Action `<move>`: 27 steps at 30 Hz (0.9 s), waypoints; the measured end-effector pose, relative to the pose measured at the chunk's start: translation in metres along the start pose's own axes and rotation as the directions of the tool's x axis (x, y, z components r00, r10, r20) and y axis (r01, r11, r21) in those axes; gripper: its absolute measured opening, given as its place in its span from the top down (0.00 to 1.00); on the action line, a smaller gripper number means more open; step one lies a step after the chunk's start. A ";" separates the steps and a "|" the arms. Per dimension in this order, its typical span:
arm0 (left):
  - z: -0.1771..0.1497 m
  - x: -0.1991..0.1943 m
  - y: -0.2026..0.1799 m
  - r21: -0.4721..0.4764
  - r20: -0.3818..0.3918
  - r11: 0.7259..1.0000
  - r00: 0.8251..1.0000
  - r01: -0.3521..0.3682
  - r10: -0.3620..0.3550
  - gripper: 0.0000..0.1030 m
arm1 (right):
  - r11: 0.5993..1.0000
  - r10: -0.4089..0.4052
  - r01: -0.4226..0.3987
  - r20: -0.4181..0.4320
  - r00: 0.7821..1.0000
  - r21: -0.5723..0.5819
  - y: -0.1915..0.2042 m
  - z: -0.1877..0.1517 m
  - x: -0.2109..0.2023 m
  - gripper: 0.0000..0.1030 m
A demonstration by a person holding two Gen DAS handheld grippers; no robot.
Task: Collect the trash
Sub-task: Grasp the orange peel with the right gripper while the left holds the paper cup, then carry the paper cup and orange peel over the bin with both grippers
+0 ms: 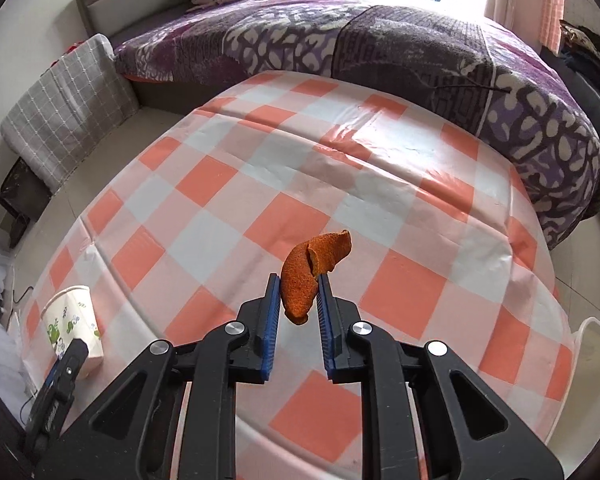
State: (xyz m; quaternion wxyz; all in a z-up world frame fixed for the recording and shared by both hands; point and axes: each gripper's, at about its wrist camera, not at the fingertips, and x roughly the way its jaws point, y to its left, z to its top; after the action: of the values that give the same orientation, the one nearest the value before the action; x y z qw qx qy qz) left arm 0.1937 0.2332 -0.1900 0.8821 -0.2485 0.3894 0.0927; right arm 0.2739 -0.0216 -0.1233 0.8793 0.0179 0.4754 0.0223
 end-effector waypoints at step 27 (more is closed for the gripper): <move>-0.021 -0.094 -0.051 0.160 0.054 0.987 0.998 0.011 -0.020 0.36 | 0.999 0.028 -0.034 0.164 0.986 0.034 -0.091 -0.079 -0.124 0.83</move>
State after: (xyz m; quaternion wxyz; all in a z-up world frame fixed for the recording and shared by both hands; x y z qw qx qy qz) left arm 0.1341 0.1815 -0.1149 0.9103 -0.1774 0.3690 0.0612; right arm 0.1423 -0.1182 -0.0673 0.9145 0.0430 0.4015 0.0258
